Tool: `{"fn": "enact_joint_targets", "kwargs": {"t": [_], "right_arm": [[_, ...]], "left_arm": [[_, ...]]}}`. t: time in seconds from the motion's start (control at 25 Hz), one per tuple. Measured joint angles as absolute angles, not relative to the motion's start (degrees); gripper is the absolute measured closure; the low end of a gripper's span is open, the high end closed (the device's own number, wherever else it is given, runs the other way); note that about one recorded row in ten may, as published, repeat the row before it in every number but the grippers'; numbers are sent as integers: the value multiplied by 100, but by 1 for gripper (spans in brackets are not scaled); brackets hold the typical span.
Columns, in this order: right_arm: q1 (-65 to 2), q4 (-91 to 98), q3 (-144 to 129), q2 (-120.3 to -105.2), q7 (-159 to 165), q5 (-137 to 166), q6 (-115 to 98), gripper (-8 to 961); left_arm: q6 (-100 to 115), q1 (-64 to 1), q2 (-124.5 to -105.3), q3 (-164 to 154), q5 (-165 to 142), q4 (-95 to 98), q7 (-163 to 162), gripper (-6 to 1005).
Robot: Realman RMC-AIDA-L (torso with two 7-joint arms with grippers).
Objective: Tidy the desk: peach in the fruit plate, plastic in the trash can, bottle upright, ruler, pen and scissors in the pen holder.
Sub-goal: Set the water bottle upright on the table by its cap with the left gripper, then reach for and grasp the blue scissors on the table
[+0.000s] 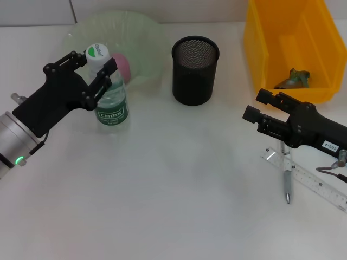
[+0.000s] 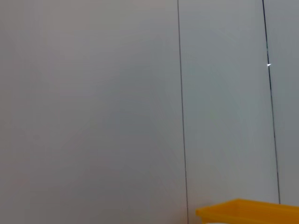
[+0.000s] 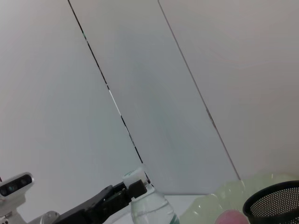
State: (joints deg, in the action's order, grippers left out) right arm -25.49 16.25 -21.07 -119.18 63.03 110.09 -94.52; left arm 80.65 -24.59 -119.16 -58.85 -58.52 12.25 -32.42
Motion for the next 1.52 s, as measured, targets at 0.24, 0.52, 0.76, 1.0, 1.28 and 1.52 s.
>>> {"fn": "enact_joint_targets", "kwargs": {"t": [0.24, 0.52, 0.76, 1.0, 1.28, 1.52], "right_arm": [[-2550, 1626, -2098, -11918, 6298, 11013, -9438, 189], [-2558, 1626, -2095, -11918, 6299, 11013, -9439, 188], [-2568, 1667, -2082, -11916, 6391, 10990, -9597, 189], [-2511, 2932, -2152, -11882, 7725, 10922, -10213, 189], [-2539, 6975, -3110, -11874, 11291, 12079, -10831, 190], [-2771, 9914, -4550, -11908, 13440, 14516, -11211, 188]], "left_arm": [[8075, -2490, -11918, -5863, -5702, 1137, -3236, 517], [8248, -2396, -11918, -5849, -5545, 1117, -3232, 311], [9118, -2075, -11870, -5828, -5328, 1167, -3333, 224], [9450, -1830, -11770, -5899, -5475, 1394, -3847, 216], [9680, -1622, -11258, -6165, -8054, 2804, -5712, 222], [9593, -1692, -11291, -6166, -8290, 2866, -5811, 222]]}}
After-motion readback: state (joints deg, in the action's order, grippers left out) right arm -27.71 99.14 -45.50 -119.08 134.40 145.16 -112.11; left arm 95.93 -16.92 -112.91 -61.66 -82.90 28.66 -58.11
